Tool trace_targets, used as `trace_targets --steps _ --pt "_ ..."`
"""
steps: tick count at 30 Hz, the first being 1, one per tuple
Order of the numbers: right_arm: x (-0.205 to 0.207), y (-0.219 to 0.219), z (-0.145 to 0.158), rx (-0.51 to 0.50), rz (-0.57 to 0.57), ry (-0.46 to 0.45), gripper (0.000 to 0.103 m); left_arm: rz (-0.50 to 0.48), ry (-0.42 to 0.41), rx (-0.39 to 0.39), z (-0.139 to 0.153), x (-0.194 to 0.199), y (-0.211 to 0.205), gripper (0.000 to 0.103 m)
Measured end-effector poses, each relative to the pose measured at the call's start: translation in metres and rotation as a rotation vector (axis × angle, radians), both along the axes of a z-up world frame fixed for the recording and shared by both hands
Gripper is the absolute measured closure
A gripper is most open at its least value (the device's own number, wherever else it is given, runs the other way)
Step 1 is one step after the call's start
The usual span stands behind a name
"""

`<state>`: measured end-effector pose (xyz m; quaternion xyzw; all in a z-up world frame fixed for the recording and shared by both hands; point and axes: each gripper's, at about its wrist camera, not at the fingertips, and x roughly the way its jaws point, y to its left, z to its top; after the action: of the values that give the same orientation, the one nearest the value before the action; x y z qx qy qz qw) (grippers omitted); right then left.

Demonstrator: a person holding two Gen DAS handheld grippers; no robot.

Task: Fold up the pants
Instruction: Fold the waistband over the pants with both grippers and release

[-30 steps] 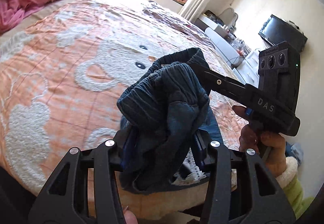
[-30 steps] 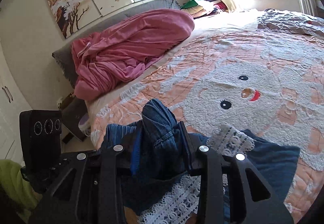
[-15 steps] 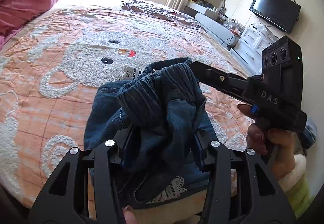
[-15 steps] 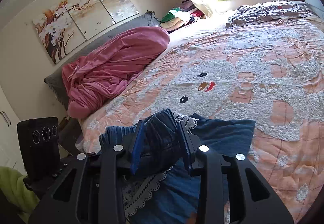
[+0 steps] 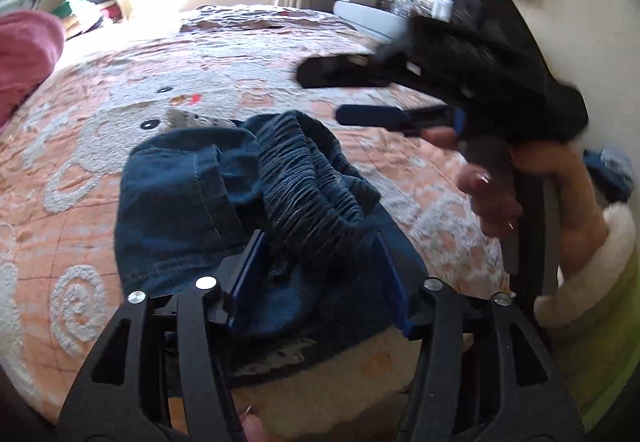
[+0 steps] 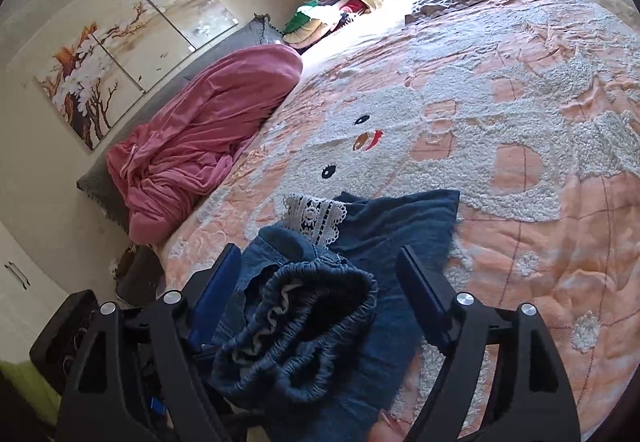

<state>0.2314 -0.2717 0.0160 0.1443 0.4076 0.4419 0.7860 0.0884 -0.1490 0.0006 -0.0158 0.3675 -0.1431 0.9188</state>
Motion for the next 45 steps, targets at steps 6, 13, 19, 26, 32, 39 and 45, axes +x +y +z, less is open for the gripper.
trace_targets --steps 6,13,19,26,32,39,45 --pt "-0.01 0.027 -0.013 -0.155 0.046 0.013 0.016 -0.047 -0.031 0.085 -0.008 -0.01 -0.019 0.045" --pt "-0.016 0.022 -0.017 -0.211 0.059 -0.016 0.059 -0.046 -0.022 0.048 -0.006 -0.009 -0.01 0.043" --pt "-0.006 0.025 -0.038 -0.268 0.044 0.007 0.054 -0.024 0.006 0.022 -0.005 -0.01 -0.001 0.043" --pt "-0.003 0.02 -0.037 -0.226 0.034 0.038 0.048 -0.003 0.019 0.002 0.0 -0.009 0.01 0.039" --pt "-0.005 0.014 -0.028 -0.206 0.016 0.024 0.035 0.007 0.022 -0.004 0.005 -0.014 0.01 0.038" --pt "-0.004 0.007 -0.022 -0.179 -0.009 0.02 0.03 0.026 0.03 -0.032 0.011 -0.013 0.017 0.034" --pt "-0.006 0.0 -0.016 -0.151 -0.034 0.015 0.026 0.055 0.027 -0.042 0.019 -0.016 0.026 0.029"
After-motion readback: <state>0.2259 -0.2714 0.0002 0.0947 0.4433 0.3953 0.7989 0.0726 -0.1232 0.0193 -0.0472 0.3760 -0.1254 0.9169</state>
